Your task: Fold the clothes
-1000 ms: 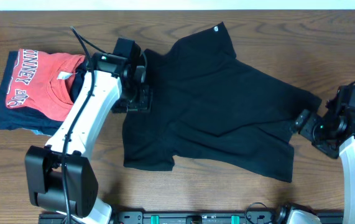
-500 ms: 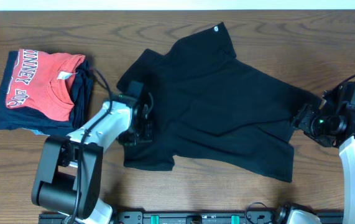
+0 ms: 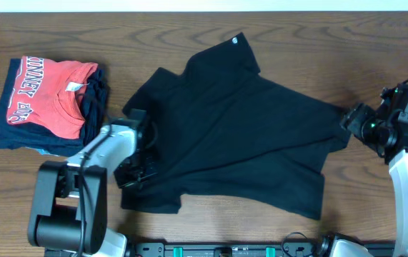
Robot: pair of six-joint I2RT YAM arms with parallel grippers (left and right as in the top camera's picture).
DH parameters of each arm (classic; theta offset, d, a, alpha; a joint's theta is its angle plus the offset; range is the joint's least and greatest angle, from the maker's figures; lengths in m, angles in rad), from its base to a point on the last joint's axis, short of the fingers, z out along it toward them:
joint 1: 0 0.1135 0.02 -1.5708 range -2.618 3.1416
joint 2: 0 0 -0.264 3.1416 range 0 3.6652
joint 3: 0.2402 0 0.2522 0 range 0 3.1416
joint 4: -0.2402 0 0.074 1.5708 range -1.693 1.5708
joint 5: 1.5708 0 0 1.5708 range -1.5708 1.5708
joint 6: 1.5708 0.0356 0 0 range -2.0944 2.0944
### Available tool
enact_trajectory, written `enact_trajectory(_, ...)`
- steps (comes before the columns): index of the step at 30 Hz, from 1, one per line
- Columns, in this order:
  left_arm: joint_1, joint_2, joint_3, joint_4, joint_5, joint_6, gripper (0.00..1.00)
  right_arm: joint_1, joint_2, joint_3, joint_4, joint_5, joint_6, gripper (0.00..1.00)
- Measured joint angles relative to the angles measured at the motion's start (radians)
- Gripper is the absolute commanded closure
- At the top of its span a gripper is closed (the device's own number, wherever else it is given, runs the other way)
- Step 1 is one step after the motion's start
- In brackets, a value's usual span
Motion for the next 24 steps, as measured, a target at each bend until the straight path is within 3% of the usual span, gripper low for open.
enact_trajectory(3, 0.05, 0.0, -0.002, -0.005, 0.009, 0.005, 0.85, 0.0, 0.067, 0.0, 0.055, 0.006, 0.007, 0.14)
enact_trajectory(8, 0.064, -0.001, -0.003, -0.016, 0.005, 0.046, 0.71, 0.0, 0.231, 0.0, 0.181, 0.048, -0.006, 0.14)
enact_trajectory(10, 0.068, -0.002, -0.002, -0.02, 0.005, 0.077, 0.7, 0.0, 0.295, 0.0, 0.229, 0.067, -0.018, 0.17)
enact_trajectory(12, 0.069, -0.002, 0.001, -0.02, 0.017, 0.109, 0.68, -0.003, 0.348, 0.0, 0.282, 0.079, -0.033, 0.27)
enact_trajectory(20, 0.068, 0.002, 0.033, -0.01, 0.224, 0.282, 0.67, -0.032, 0.49, 0.0, 0.396, 0.098, -0.061, 0.27)
enact_trajectory(22, 0.068, -0.002, 0.048, -0.011, 0.269, 0.317, 0.67, -0.032, 0.519, 0.0, 0.405, 0.1, -0.068, 0.33)
enact_trajectory(23, 0.068, -0.008, 0.055, -0.014, 0.287, 0.335, 0.67, -0.033, 0.531, 0.0, 0.412, 0.098, -0.073, 0.42)
enact_trajectory(24, 0.068, -0.017, 0.063, -0.021, 0.301, 0.349, 0.67, -0.033, 0.537, 0.0, 0.421, 0.101, -0.079, 0.59)
